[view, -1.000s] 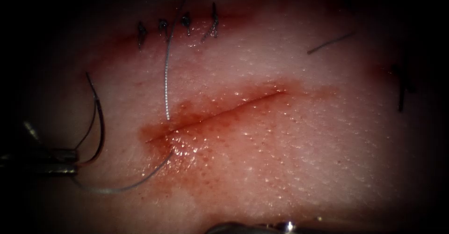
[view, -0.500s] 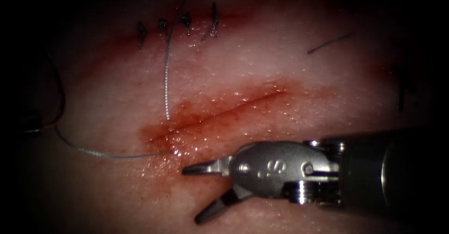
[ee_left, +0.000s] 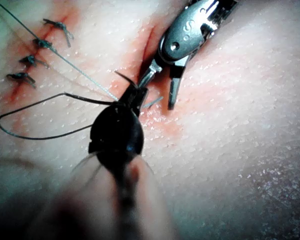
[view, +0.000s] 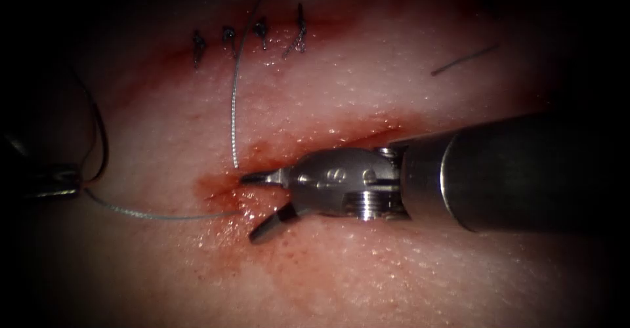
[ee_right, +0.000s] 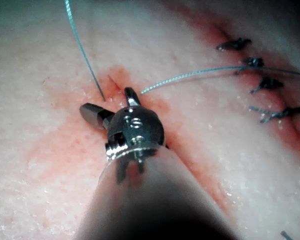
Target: Wound Closure
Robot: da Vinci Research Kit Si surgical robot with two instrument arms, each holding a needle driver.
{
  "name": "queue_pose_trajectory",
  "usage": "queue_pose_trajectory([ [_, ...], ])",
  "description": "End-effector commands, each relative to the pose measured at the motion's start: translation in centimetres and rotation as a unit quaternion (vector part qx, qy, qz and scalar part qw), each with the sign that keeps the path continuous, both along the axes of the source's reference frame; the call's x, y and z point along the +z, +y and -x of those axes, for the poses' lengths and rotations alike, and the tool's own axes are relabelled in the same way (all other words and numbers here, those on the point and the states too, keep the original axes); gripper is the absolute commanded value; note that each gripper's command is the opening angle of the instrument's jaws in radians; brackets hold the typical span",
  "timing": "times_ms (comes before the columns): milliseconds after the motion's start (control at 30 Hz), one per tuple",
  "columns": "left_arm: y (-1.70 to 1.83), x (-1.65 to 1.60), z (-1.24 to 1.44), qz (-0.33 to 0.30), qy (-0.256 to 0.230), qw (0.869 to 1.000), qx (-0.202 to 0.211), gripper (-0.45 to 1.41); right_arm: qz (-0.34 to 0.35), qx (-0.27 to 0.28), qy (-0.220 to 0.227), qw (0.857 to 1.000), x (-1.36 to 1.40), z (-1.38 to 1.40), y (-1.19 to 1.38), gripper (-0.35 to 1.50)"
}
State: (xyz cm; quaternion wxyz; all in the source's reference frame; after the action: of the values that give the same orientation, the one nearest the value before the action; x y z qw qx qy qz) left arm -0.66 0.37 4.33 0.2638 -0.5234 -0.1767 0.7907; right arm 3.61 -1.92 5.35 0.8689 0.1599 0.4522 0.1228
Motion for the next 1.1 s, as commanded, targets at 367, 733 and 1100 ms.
queue_pose_trajectory([
  [367, -0.07, 0.14, 0.08, 0.002, -0.001, 1.000, 0.002, -0.45, -0.034, -0.039, 0.016, 0.999, -0.02, -0.06, -0.20, -0.35],
  [733, -0.09, 0.20, 0.11, 0.003, -0.001, 1.000, 0.005, -0.45, -0.063, -0.103, 0.039, 0.992, -0.73, 0.41, -0.60, -0.35],
  [1100, -0.14, 0.28, 0.22, 0.003, 0.000, 1.000, 0.014, -0.45, -0.079, -0.161, 0.050, 0.982, -1.72, 0.61, -1.29, -0.35],
])
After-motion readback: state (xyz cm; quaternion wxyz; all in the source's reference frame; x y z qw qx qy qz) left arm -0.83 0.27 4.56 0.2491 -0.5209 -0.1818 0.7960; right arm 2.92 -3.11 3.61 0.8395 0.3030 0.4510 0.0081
